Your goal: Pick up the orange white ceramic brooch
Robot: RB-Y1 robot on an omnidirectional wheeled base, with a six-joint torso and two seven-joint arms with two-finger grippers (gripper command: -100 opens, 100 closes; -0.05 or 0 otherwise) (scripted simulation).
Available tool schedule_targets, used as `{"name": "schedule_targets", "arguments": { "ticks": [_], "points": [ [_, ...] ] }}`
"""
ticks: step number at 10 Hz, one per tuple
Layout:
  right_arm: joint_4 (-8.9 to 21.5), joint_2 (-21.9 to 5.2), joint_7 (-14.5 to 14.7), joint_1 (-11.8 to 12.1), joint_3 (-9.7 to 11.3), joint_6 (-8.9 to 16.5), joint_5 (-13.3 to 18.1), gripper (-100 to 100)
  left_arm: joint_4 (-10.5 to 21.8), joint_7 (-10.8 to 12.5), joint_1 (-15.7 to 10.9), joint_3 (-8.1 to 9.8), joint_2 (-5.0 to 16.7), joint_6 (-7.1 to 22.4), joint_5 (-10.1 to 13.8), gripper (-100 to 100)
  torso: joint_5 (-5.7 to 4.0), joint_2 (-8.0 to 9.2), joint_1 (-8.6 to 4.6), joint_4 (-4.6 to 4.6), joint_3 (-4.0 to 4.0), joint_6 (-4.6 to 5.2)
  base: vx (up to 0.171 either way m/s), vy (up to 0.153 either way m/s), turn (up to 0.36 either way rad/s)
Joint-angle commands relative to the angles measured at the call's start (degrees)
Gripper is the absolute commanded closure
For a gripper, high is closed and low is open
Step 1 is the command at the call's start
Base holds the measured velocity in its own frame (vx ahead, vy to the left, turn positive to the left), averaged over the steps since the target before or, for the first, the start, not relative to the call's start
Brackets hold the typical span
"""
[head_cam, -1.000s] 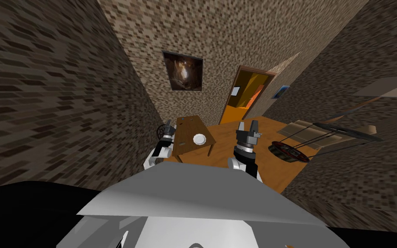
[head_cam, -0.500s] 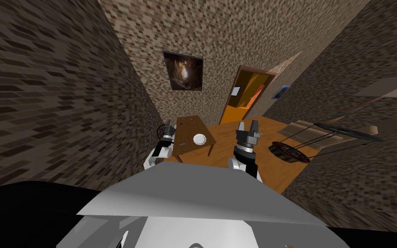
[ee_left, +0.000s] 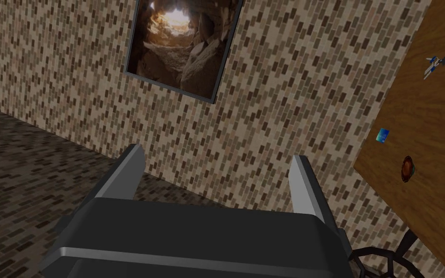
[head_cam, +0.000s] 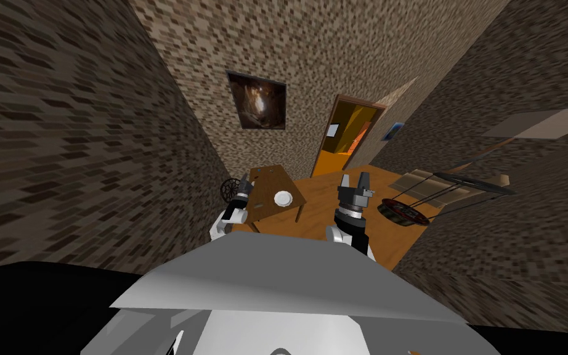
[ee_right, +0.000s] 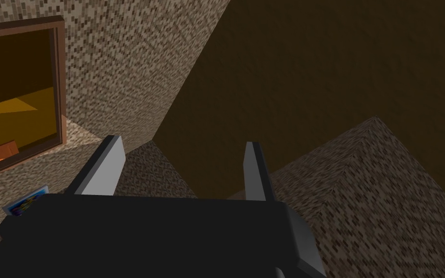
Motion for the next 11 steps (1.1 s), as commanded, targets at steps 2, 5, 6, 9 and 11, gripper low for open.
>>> {"name": "schedule_targets", "arguments": {
  "ticks": [2, 5, 6, 9, 11],
  "points": [
    [0.0, 0.0, 0.0, 0.0, 0.0, 0.0, 0.0, 0, 4.71, 0.35, -2.6, 0.38, 1.55, 3.82, 1.48, -100, 0.0, 0.0, 0.0, 0.0, 0.0, 0.0, -0.028, -0.031, -0.096],
    [0.0, 0.0, 0.0, 0.0, 0.0, 0.0, 0.0, 0, 9.2, 0.38, -4.84, 0.52, 2.63, 7.25, 2.71, -100, -0.01, 0.01, 0.0, 0.01, 0.01, -0.01, -0.025, -0.028, -0.085],
    [0.0, 0.0, 0.0, 0.0, 0.0, 0.0, 0.0, 0, 9.2, 0.38, -4.84, 0.52, 2.63, 7.25, 2.71, -100, 0.01, -0.02, 0.04, 0.0, -0.01, -0.01, -0.007, -0.008, -0.023],
    [0.0, 0.0, 0.0, 0.01, -0.01, 0.0, 0.0, 0, 11.67, 0.39, -6.03, 0.59, 3.22, 9.14, 3.39, -100, 0.02, -0.08, 0.13, -0.01, -0.04, -0.03, -0.004, -0.004, -0.013],
    [0.0, 0.0, 0.0, 0.0, 0.0, 0.0, 0.0, 0, 11.67, 0.39, -6.03, 0.59, 3.22, 9.14, 3.39, -100, 0.0, -0.02, 0.04, 0.0, 0.0, -0.02, -0.006, -0.006, -0.02]
  ]
}}
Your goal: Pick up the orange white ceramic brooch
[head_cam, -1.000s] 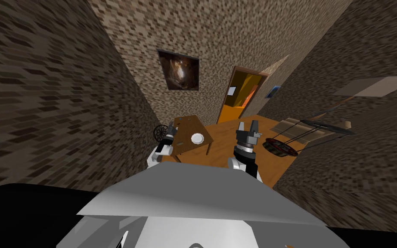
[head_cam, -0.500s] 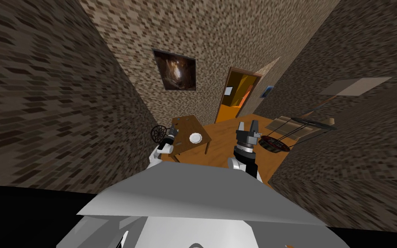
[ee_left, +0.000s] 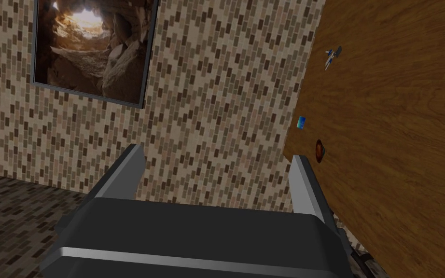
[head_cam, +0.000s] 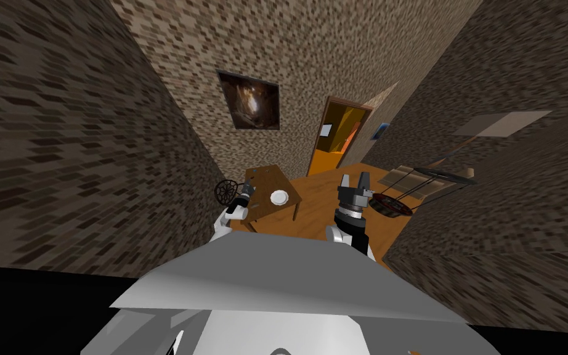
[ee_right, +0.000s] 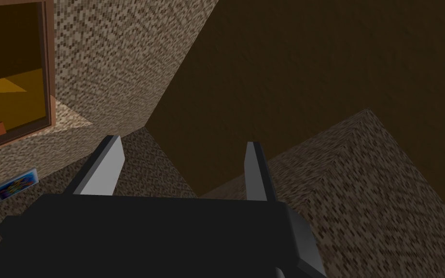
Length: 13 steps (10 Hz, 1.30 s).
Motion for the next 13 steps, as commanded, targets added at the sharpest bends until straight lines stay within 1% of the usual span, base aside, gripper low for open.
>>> {"name": "schedule_targets", "arguments": {
  "ticks": [1, 7, 8, 10, 13],
  "points": [
    [0.0, 0.0, 0.0, 0.0, 0.0, 0.0, 0.0, 0, 0.13, 0.01, -0.15, 0.04, 0.04, 0.15, 0.03, -100, 0.0, 0.0, 0.0, 0.0, 0.0, 0.0, 0.011, 0.013, 0.039],
    [0.0, 0.0, 0.0, 0.0, 0.0, 0.0, 0.0, 0, 0.13, 0.01, -0.15, 0.04, 0.04, 0.15, 0.03, -100, 0.0, 0.0, 0.0, 0.0, 0.0, 0.0, -0.002, -0.003, -0.008],
    [0.0, 0.0, 0.0, 0.0, 0.0, 0.0, 0.0, 0, 1.39, 0.34, -0.7, 0.56, 0.53, 2.22, 0.45, -100, 0.01, -0.01, 0.01, 0.0, -0.01, 0.0, -0.013, -0.016, -0.053],
    [0.0, 0.0, 0.0, -0.01, 0.01, 0.0, 0.0, 0, 2.81, 0.7, -1.25, 1.08, 1.03, 4.32, 0.86, -100, -0.02, 0.07, -0.1, 0.01, 0.04, 0.02, -0.024, -0.027, -0.087],
    [0.0, 0.0, 0.0, -0.01, 0.0, 0.0, 0.0, 0, 5.73, 1.41, -2.31, 2.1, 2.06, 8.37, 1.64, -100, -0.02, 0.07, -0.09, 0.01, 0.04, 0.01, -0.021, -0.023, -0.071]
  ]
}}
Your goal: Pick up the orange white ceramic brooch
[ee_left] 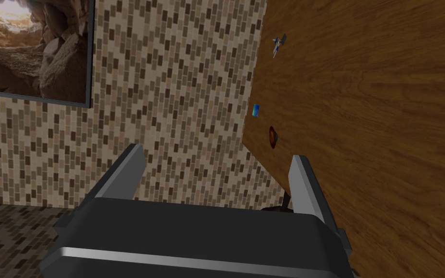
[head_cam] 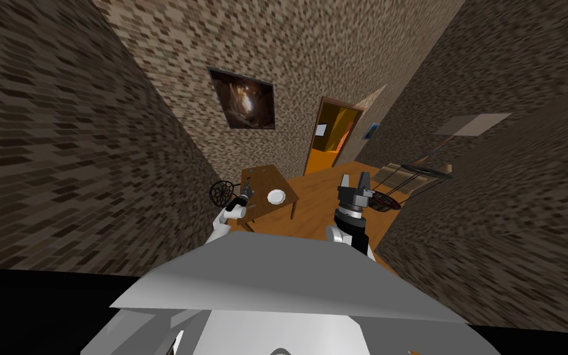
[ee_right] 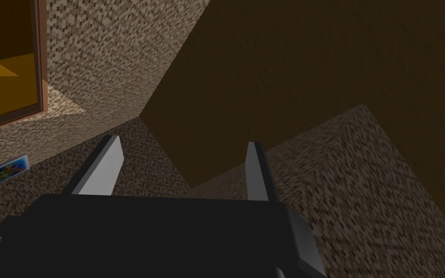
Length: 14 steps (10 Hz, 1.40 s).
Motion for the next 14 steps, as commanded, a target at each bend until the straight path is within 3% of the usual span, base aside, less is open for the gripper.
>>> {"name": "schedule_targets", "arguments": {
  "ticks": [1, 3, 12, 14],
  "points": [
    [0.0, 0.0, 0.0, 0.0, 0.0, 0.0, 0.0, 0, 0.04, 0.24, -0.06, 0.34, 0.18, 1.4, 0.14, -100, 0.0, 0.0, 0.0, 0.0, 0.0, 0.0, -0.001, -0.006, -0.038],
    [0.0, 0.0, 0.0, 0.01, 0.0, 0.0, 0.0, 0, 1.2, 0.52, -0.45, 0.72, 0.57, 2.92, 0.43, -100, 0.01, -0.08, 0.07, -0.01, -0.04, -0.01, -0.003, -0.003, -0.01],
    [0.0, 0.0, 0.0, 0.01, 0.0, 0.0, 0.0, 0, 1.2, 0.52, -0.45, 0.72, 0.57, 2.92, 0.43, -100, 0.01, -0.07, 0.07, -0.01, -0.04, -0.01, -0.002, -0.002, -0.005],
    [0.0, 0.0, 0.0, 0.0, 0.0, 0.0, 0.0, 0, 3.41, 0.87, -1.07, 1.04, 0.69, 5.43, 0.85, -100, 0.02, -0.08, 0.06, -0.02, -0.05, 0.0, -0.002, -0.01, -0.077]
  ]
}}
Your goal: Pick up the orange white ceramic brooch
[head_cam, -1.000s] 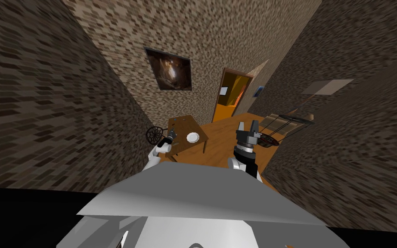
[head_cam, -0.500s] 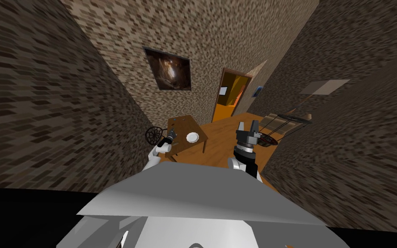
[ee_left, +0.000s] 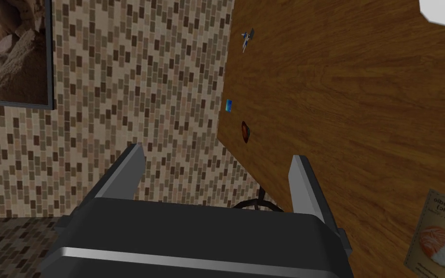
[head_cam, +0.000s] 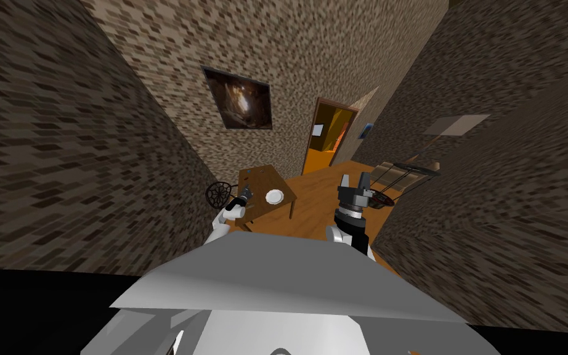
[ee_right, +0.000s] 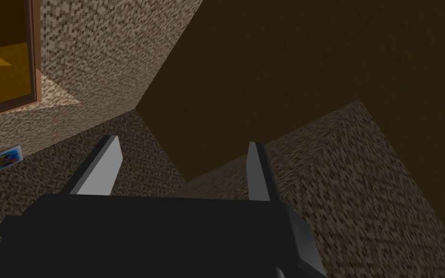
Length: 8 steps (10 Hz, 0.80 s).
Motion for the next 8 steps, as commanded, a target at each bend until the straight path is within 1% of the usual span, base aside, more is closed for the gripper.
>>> {"name": "schedule_targets", "arguments": {
  "ticks": [1, 4, 7, 8],
  "points": [
    [0.0, 0.0, 0.0, 0.0, 0.0, 0.0, 0.0, 0, 1.84, 0.32, -0.68, 0.17, 0.47, 1.6, 0.48, -100, 0.0, 0.0, 0.0, 0.0, 0.0, 0.0, -0.001, -0.009, -0.085],
    [0.0, 0.0, 0.0, 0.0, 0.0, 0.0, 0.0, 0, 4.82, 0.88, -1.73, 0.89, 1.03, 5.3, 1.21, -100, 0.0, -0.01, 0.03, 0.0, -0.01, 0.0, 0.002, -0.006, -0.076],
    [0.0, 0.0, 0.0, 0.0, 0.0, 0.0, 0.0, 0, 8.56, 1.58, -3.06, 1.94, 1.93, 10.04, 2.19, -100, 0.01, -0.04, 0.05, -0.01, -0.03, -0.01, 0.006, -0.003, -0.101],
    [0.0, 0.0, 0.0, 0.0, 0.0, 0.0, 0.0, 0, 8.56, 1.58, -3.06, 1.94, 1.93, 10.04, 2.19, -100, 0.01, -0.01, 0.01, -0.01, -0.01, -0.01, -0.005, -0.008, -0.055]
  ]
}}
